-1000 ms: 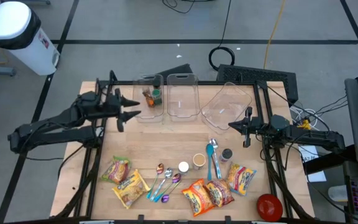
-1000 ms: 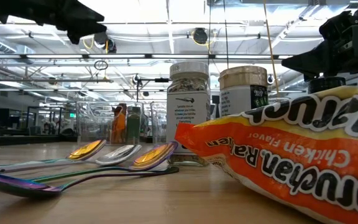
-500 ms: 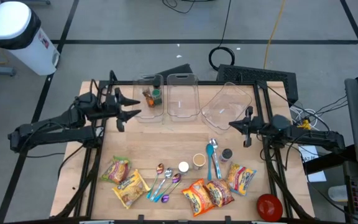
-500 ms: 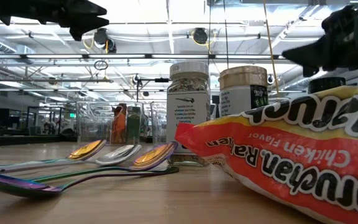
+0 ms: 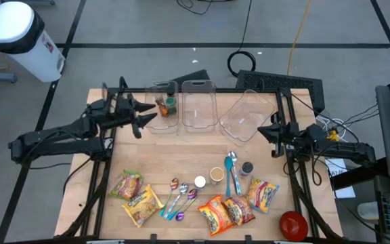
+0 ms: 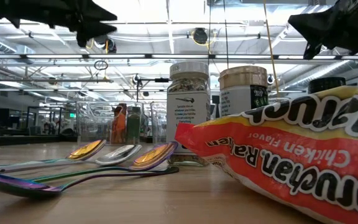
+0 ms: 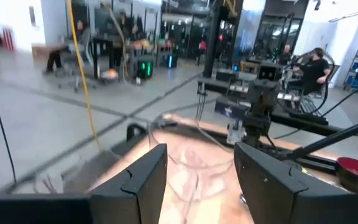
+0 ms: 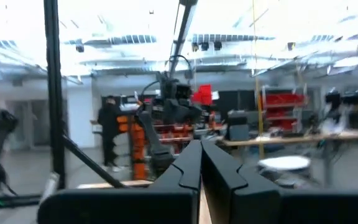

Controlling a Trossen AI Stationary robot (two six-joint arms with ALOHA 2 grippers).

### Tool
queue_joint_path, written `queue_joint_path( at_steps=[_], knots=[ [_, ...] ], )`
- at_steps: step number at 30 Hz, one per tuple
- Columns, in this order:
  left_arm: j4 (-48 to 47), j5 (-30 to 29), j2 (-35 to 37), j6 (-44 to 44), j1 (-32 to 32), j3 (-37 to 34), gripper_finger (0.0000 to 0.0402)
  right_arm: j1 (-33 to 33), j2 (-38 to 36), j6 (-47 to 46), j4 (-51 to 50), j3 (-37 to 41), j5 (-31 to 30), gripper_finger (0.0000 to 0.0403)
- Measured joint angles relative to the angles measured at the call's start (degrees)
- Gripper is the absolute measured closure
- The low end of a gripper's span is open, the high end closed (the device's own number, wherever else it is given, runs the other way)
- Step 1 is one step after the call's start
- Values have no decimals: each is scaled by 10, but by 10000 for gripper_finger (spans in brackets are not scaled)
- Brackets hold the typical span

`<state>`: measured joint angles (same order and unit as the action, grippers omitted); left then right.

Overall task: Pick & Place Food Item
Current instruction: Put the purple seasoning bottle into the left transparent bin

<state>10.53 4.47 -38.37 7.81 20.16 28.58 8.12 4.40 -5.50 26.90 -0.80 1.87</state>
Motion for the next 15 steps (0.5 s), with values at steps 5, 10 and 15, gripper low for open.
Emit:
queue_joint_path(
  at_steps=[5,10,15],
  knots=[
    [38,0,-65,31,0,0,210,0,0,-117,-10,0,-2,403],
    [110,0,-127,32,0,0,211,0,0,-120,-16,0,-2,403],
    [168,1,-173,36,0,0,210,0,0,-146,-3,0,12,401]
  ],
)
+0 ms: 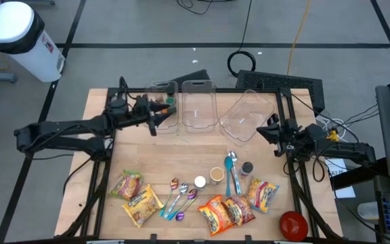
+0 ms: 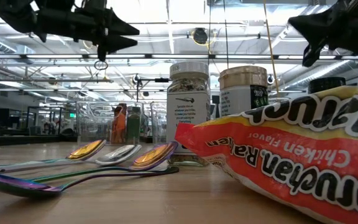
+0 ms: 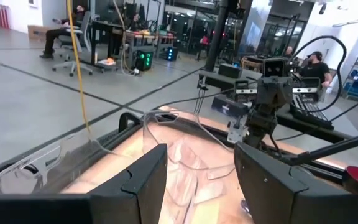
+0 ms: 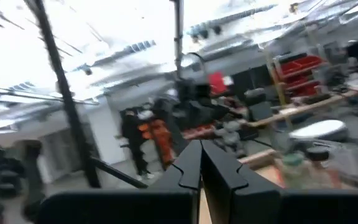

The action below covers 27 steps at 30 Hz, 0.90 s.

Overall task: Pick & Place Food Item
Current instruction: Put the purple seasoning bottle into the left transparent bin

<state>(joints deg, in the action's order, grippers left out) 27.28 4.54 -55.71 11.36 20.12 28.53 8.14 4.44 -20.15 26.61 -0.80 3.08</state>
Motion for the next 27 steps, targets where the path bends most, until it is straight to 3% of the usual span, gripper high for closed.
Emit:
queue_joint_path(
  at_steps=[4,8,12,15,20,27],
  knots=[
    [4,0,-19,10,0,0,210,0,1,-3,64,0,81,362],
    [4,0,-29,16,0,0,210,0,2,-21,84,-15,138,271],
    [18,-1,-30,24,0,0,210,0,16,-9,30,-37,199,161],
    [27,0,-30,27,0,0,210,0,31,18,-83,-64,242,103],
    [31,0,-29,29,0,0,210,0,48,73,-399,-153,212,85],
    [30,-1,-29,30,0,0,210,-26,63,45,-467,-189,181,116]
  ],
)
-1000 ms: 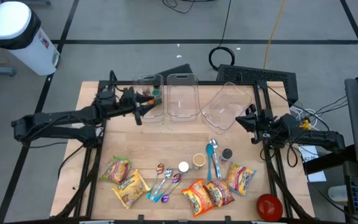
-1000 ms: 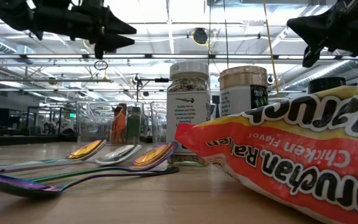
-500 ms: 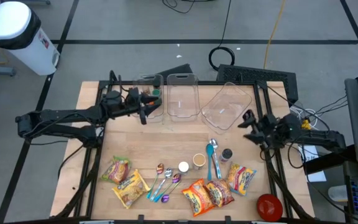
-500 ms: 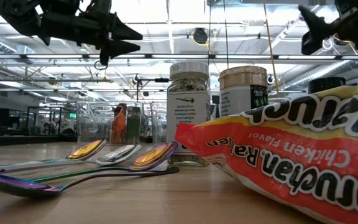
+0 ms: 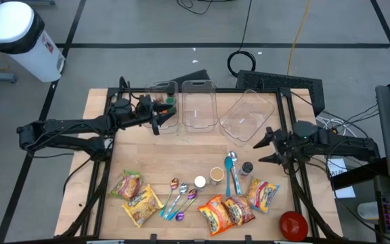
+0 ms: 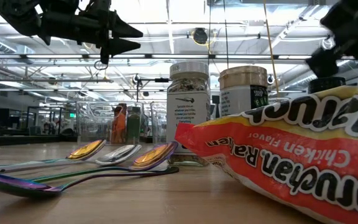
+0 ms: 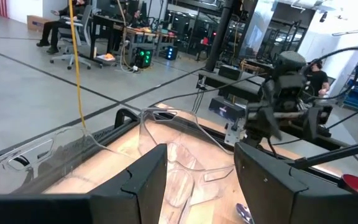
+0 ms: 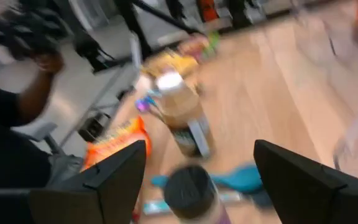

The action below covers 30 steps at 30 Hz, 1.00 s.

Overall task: Pick & Place Food Item
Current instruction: Put the purple seasoning bottle into the left transparent bin

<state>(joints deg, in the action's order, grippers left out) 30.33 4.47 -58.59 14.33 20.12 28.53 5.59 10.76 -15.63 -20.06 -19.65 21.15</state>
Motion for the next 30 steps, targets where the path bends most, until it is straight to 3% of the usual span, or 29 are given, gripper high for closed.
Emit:
queue_joint_path(
  at_steps=[16,30],
  knots=[
    [-1,1,0,-1,-3,0,211,-153,141,-75,13,70,-129,126],
    [-1,0,0,-1,-3,0,210,-314,309,-101,224,109,-329,126]
  ],
)
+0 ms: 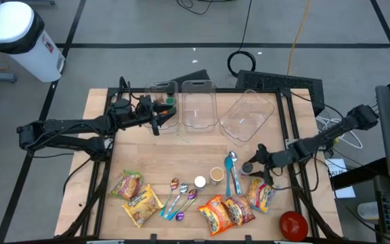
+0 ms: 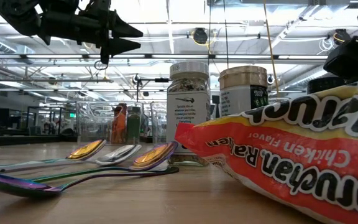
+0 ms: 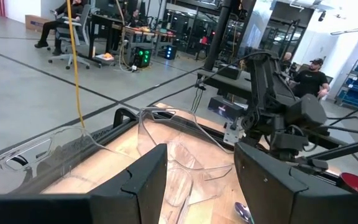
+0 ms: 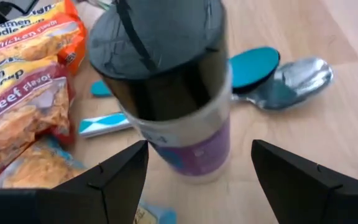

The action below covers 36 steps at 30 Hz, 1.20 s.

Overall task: Pick & Place Food Item
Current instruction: Put the purple seasoning bottle into the left transparent bin

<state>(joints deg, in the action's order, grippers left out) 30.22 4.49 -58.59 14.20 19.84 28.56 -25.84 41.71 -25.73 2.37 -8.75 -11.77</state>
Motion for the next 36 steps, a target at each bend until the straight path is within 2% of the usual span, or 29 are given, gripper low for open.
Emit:
queue_joint_path(
  at_steps=[5,12,16,20,24,27,32,36],
  knots=[
    [0,0,0,0,0,0,210,-33,69,-3,79,5,-34,126],
    [0,0,0,1,0,0,211,-45,158,5,188,5,-65,128],
    [0,0,0,1,0,0,211,-45,186,10,207,5,-64,156],
    [0,0,0,15,0,0,210,-45,187,9,221,5,-60,207],
    [0,0,0,38,0,0,210,-47,170,25,284,4,-44,246],
    [0,0,0,39,0,0,211,-47,153,39,330,5,-45,250],
    [0,0,0,38,-1,0,210,-47,129,91,401,5,-53,234],
    [3,0,0,24,-7,0,202,-39,121,148,458,-16,-112,235]
  ],
)
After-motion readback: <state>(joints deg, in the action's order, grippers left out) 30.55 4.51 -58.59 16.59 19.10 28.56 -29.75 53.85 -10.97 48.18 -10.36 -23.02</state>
